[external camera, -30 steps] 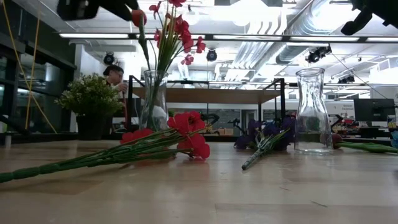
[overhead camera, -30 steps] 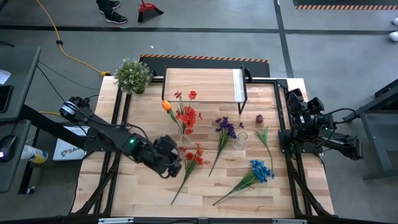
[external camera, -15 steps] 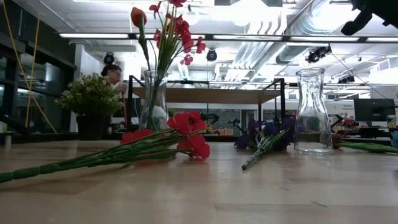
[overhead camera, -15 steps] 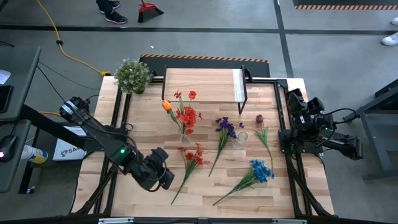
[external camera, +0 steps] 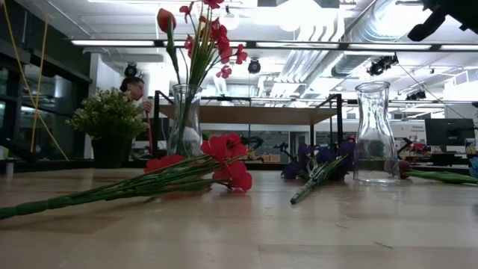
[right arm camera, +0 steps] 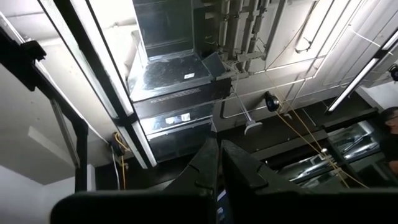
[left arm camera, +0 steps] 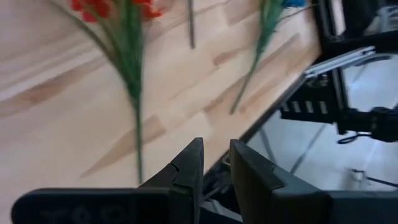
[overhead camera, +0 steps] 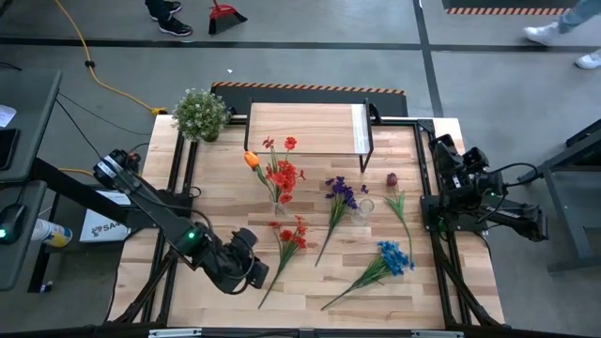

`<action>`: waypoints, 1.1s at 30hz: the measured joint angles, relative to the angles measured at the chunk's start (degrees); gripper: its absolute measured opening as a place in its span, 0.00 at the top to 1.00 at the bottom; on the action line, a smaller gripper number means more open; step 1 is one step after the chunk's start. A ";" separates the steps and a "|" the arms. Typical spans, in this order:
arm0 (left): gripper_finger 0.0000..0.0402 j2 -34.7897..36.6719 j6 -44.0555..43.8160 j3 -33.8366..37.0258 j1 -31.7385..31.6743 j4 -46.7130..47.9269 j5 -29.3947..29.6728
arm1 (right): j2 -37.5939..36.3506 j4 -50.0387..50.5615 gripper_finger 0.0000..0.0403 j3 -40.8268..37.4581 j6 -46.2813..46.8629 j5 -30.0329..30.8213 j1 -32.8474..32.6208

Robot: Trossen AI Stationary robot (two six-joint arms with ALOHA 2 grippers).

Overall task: Pick and place flowers into a vace then onto a shelf
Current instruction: Put the orange flowers into the left transparent vase

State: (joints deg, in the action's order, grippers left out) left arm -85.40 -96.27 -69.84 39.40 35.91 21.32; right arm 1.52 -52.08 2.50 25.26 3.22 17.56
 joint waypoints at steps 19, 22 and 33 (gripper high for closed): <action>0.72 -6.51 0.25 0.22 -0.02 2.63 0.09 | 0.02 1.89 0.97 0.01 0.26 0.03 0.00; 0.68 -6.48 -0.07 0.13 -0.02 3.25 0.65 | 0.02 1.84 0.97 0.01 0.25 -0.04 0.01; 0.25 -6.48 0.00 0.15 -0.02 4.54 2.66 | 0.02 1.79 0.97 0.02 0.26 0.00 0.00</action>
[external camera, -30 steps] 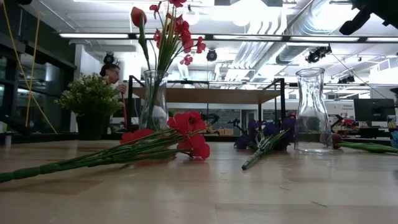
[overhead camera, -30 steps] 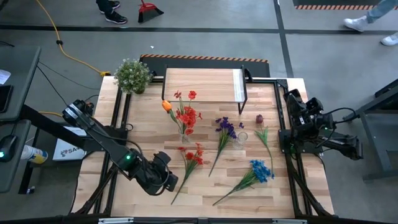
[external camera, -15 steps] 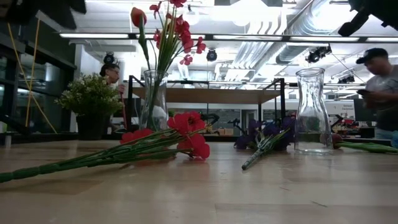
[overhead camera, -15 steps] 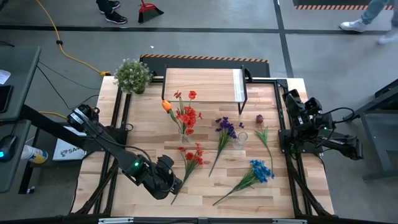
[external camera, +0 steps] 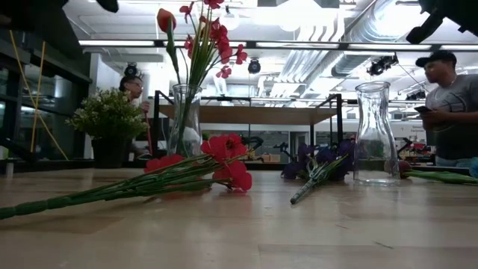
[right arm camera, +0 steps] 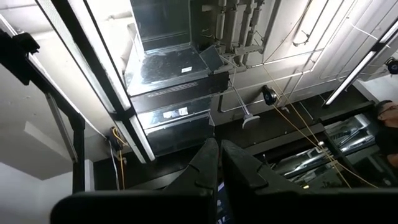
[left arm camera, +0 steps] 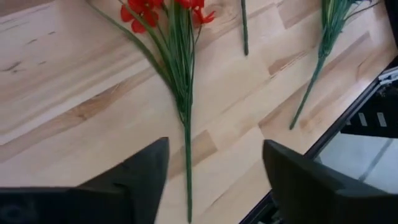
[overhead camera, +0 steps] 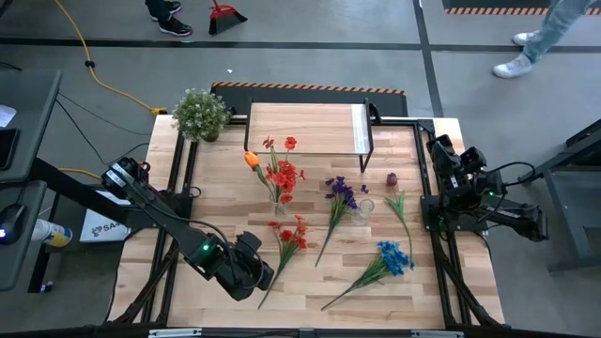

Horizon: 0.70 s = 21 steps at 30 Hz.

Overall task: Pick and place flowers into a vace then onto a shelf
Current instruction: Put the orange flowers into the left transparent vase

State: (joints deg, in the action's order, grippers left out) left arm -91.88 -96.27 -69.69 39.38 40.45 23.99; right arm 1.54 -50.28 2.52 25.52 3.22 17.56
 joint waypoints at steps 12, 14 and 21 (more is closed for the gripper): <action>0.04 -2.44 0.97 -0.04 -3.67 -1.85 -5.45 | 0.00 0.24 0.97 -0.02 -0.02 0.02 0.00; 0.04 -3.81 2.35 0.09 -4.72 -2.17 -8.57 | 0.00 0.53 0.97 0.00 -0.02 0.02 0.00; 0.05 -5.79 6.61 -0.04 -6.59 -5.10 -11.21 | -0.02 1.32 0.97 -0.02 -0.02 0.02 0.00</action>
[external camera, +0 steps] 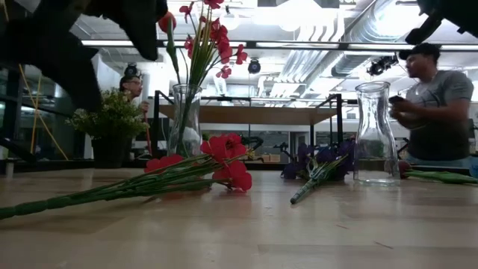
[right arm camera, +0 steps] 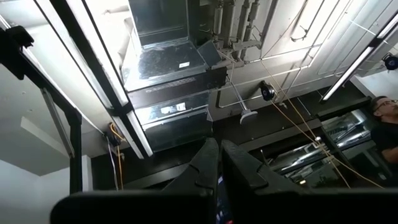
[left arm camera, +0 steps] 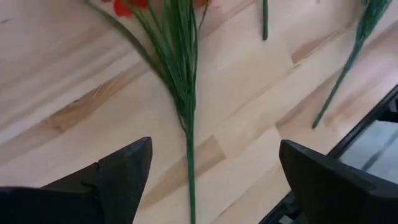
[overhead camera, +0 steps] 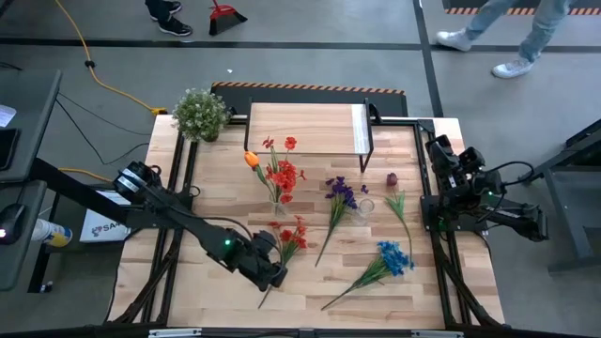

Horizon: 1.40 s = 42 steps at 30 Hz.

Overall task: Pick and place flowers into a vace then onto a shelf
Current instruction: Put the orange flowers into the left transparent vase

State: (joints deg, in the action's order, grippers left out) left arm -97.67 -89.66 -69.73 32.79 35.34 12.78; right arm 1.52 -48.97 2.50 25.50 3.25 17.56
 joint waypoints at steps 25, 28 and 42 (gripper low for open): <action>0.05 0.00 8.86 0.07 -0.21 0.84 -5.04 | 0.00 1.36 0.97 0.00 0.20 0.24 0.01; 0.05 0.00 8.86 0.07 -0.21 0.82 -4.99 | 0.00 1.42 0.97 0.00 0.14 0.24 0.01; 0.05 -6.79 -0.56 0.04 -0.92 -3.71 -6.27 | 0.00 1.46 0.97 0.00 4.61 -0.65 0.00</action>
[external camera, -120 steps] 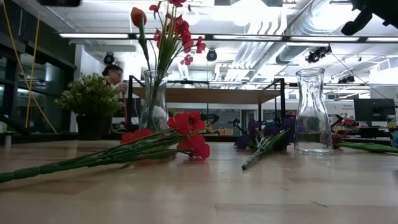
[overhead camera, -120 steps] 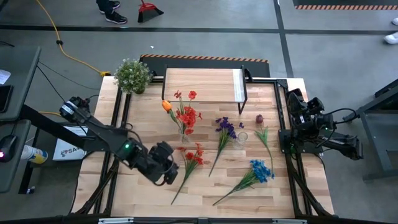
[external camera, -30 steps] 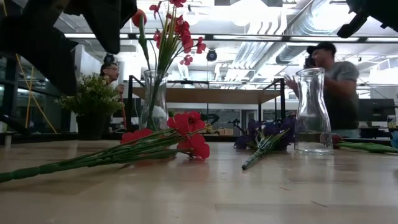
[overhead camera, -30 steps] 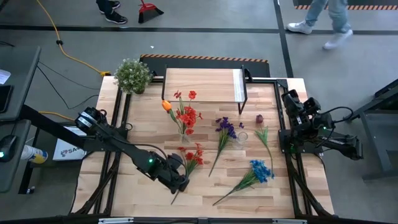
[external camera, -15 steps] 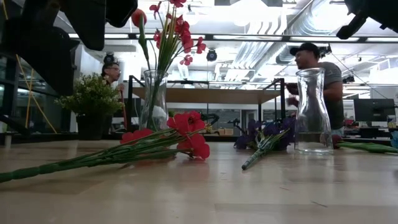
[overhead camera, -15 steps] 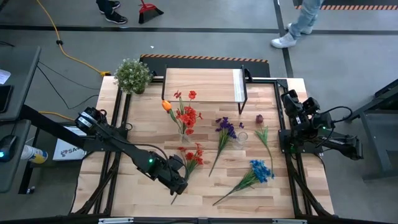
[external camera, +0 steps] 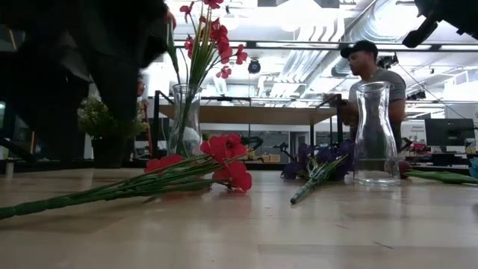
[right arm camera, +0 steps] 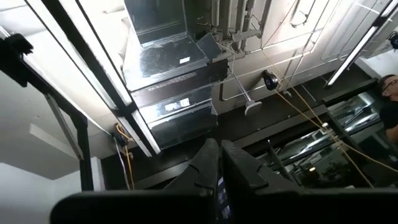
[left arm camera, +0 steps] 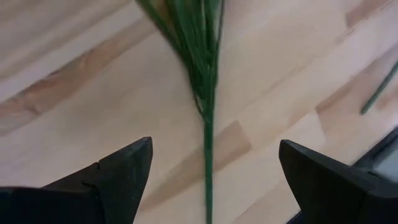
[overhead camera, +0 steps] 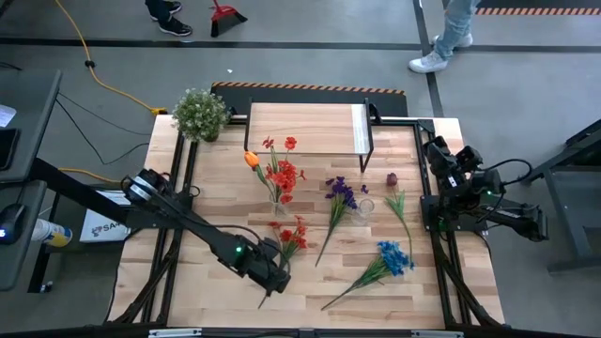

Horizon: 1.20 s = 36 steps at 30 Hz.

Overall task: Pick and place flowers into a vace then onto a shelf
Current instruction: Put the orange flowers into the left transparent vase

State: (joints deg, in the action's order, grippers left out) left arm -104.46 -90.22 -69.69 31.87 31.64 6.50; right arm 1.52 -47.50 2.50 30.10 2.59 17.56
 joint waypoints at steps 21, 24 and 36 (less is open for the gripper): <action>0.06 -5.85 -0.91 -0.13 -4.38 -4.26 -0.90 | 0.00 0.45 0.97 0.02 -0.06 -3.26 0.01; 0.05 -5.87 -0.04 -0.09 -4.38 -4.50 -0.20 | 0.00 0.45 0.97 0.01 -0.06 -3.26 0.02; 0.06 -5.87 -0.08 -0.04 -4.38 -5.24 1.08 | 0.00 0.46 0.97 0.01 -0.06 -5.00 0.00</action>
State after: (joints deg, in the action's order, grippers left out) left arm -110.32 -90.30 -69.73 27.49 26.39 7.58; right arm 1.52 -47.05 2.52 30.04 -2.41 17.56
